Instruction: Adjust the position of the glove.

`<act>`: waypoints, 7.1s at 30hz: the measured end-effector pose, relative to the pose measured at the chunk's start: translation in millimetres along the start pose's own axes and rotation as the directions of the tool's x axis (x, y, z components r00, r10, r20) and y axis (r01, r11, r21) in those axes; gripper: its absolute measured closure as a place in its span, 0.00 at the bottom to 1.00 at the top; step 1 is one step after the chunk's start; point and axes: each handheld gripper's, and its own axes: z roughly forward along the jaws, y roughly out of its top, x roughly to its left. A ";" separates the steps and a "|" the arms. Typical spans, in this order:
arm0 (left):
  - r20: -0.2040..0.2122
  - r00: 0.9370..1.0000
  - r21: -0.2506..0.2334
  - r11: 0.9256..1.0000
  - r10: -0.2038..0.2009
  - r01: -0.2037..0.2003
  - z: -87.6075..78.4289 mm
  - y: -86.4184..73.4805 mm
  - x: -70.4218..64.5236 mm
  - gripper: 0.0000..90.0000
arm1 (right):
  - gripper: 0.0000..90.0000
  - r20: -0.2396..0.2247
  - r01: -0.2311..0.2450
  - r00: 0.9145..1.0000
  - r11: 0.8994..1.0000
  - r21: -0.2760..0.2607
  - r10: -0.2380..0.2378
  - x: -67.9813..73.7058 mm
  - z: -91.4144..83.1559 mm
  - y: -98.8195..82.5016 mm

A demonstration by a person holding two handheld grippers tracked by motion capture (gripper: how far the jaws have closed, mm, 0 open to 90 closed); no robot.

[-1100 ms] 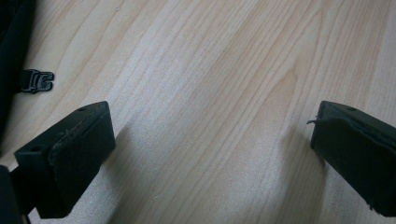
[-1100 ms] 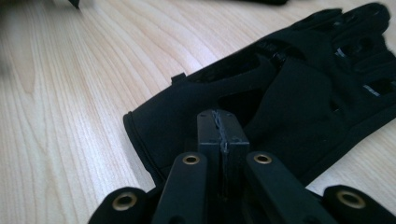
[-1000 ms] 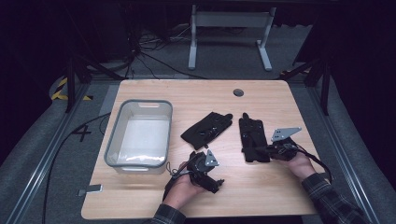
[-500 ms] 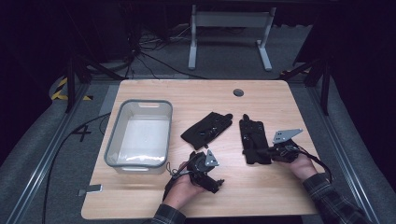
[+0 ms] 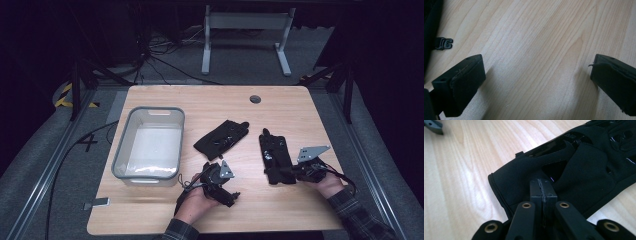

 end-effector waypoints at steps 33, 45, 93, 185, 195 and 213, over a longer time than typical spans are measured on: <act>0.000 1.000 0.000 1.000 0.000 0.000 0.0 0.0 0.0 0.00 | 0.72 0.077 -0.070 0.994 0.996 -0.050 0.073 13.1 -42.9 -28.3; 0.002 1.000 0.000 1.000 -0.001 0.001 0.1 0.0 0.0 0.00 | 0.34 0.171 -0.161 0.971 0.985 -0.066 0.170 -7.8 -49.1 -60.5; -0.146 0.976 -0.019 0.987 -0.162 0.161 -11.8 62.5 55.1 1.00 | 0.12 0.204 -0.153 0.964 0.984 -0.088 0.168 -8.9 -42.7 -73.7; -0.173 0.957 0.095 0.963 -0.234 0.253 -11.2 33.6 47.6 1.00 | 0.11 0.201 -0.153 0.965 0.984 -0.088 0.168 -9.0 -42.5 -73.7; -0.089 0.974 0.100 0.971 -0.208 0.216 -12.8 29.5 26.3 1.00 | 0.11 0.202 -0.153 0.965 0.984 -0.087 0.168 -8.9 -42.6 -73.6; 0.063 0.992 0.098 0.990 -0.109 0.102 3.2 42.3 -10.9 1.00 | 0.11 0.201 -0.153 0.965 0.984 -0.088 0.168 -8.9 -42.5 -73.6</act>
